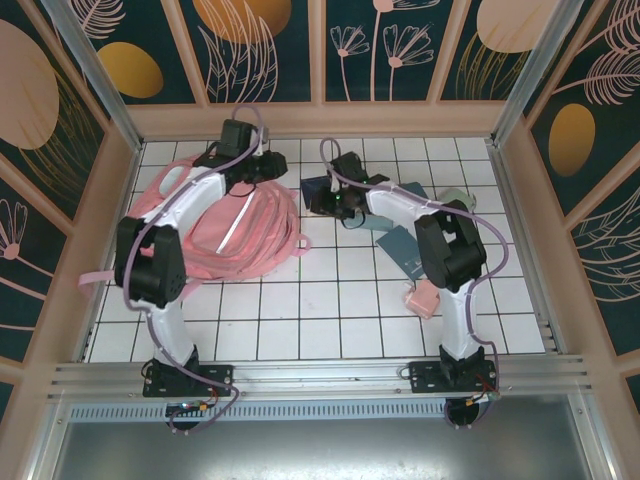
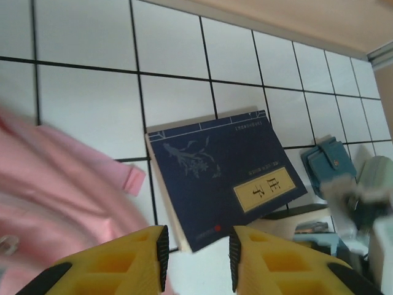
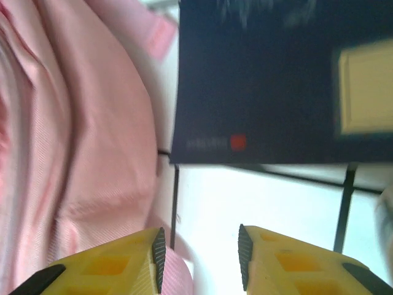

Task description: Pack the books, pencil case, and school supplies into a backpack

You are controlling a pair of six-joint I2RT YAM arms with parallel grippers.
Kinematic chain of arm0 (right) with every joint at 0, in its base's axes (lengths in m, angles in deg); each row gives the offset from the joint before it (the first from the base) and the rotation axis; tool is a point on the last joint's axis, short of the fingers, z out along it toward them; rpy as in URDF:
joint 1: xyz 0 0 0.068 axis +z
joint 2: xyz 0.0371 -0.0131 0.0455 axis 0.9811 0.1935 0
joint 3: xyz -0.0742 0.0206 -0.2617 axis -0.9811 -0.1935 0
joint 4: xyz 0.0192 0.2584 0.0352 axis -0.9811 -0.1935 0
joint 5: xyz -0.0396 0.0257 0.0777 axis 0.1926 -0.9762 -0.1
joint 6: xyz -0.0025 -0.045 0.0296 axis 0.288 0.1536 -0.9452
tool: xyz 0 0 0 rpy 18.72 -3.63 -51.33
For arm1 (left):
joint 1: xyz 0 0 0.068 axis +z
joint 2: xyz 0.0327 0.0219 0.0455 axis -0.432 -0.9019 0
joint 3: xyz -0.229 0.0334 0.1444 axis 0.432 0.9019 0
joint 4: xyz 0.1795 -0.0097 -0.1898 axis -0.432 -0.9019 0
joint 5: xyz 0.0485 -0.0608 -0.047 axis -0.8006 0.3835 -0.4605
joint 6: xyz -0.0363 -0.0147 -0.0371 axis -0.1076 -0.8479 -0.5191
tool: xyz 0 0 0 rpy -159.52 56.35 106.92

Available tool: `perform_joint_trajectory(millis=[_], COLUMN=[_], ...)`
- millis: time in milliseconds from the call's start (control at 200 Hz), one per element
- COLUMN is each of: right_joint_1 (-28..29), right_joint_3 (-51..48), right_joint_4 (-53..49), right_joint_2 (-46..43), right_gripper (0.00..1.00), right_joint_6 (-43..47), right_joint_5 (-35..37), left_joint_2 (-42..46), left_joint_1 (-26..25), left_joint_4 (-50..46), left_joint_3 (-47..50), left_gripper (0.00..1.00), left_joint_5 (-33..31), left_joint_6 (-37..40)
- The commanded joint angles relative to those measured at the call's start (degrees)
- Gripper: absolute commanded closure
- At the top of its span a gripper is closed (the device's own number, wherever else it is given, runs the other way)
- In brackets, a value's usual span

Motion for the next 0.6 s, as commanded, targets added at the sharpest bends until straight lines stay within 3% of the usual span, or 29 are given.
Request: perform_joint_trajectory(millis=[0,195,260,470,595], right_joint_1=[0.0,-0.7,-3.3,-5.4,-5.5], right_joint_3=[-2.4,-4.5,-6.1,-9.1,-9.0], right_joint_4=[2.7,0.7,0.9,3.5,4.5], right_joint_2=[0.8,0.4,-0.3,-2.9,-4.0], right_gripper=[0.61,0.6,0.61,0.61,0.6], right_joint_6=[-3.4,-5.4,-6.5,-7.3,-8.0], right_joint_5=[1.5,8.3,9.7,9.3,9.1], left_joint_2=[-6.1,-16.9,-20.4,-28.7,-30.2], left_joint_1=[-0.9,-2.0,-2.3,-4.4,-5.6], left_joint_4=[1.1,0.1,0.1,-1.0,-1.0], left_joint_3=[-6.0,-16.0,-18.9,-26.6,-24.7], left_gripper=[0.68,0.68,0.68,0.74,0.79], left_joint_5=[1.2,2.0,2.6,5.2,5.7], left_joint_6=[-0.8,-0.9,-1.7,-0.9,-0.8])
